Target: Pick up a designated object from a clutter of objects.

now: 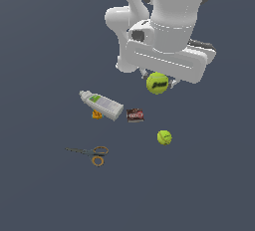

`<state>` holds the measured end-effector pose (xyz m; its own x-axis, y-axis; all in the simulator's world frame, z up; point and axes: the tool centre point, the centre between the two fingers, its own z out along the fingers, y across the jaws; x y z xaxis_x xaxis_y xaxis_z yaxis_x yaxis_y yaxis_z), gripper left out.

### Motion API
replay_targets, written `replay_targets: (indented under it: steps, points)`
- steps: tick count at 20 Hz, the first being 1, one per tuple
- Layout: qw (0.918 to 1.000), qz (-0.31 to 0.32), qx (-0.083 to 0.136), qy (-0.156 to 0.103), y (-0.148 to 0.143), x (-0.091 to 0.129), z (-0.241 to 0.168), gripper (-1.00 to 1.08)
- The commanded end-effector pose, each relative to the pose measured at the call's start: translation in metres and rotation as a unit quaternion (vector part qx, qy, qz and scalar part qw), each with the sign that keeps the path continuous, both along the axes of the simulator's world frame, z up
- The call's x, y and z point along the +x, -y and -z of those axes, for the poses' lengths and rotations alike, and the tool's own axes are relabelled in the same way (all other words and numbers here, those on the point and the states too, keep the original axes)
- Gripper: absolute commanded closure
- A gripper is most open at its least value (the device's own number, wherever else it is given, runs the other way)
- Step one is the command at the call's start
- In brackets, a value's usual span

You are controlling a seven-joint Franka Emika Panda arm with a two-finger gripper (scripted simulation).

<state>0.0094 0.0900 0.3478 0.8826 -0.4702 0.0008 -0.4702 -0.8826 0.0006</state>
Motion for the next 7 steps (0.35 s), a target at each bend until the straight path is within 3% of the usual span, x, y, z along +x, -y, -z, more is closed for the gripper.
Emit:
replay_targets:
  steps: [1,7]
  points:
    - [1.0000,0.000,0.000,0.000,-0.0029,-0.0002,-0.0110,1.08]
    - [1.0000,0.000,0.000,0.000,-0.0056,0.0000,-0.0201,1.08]
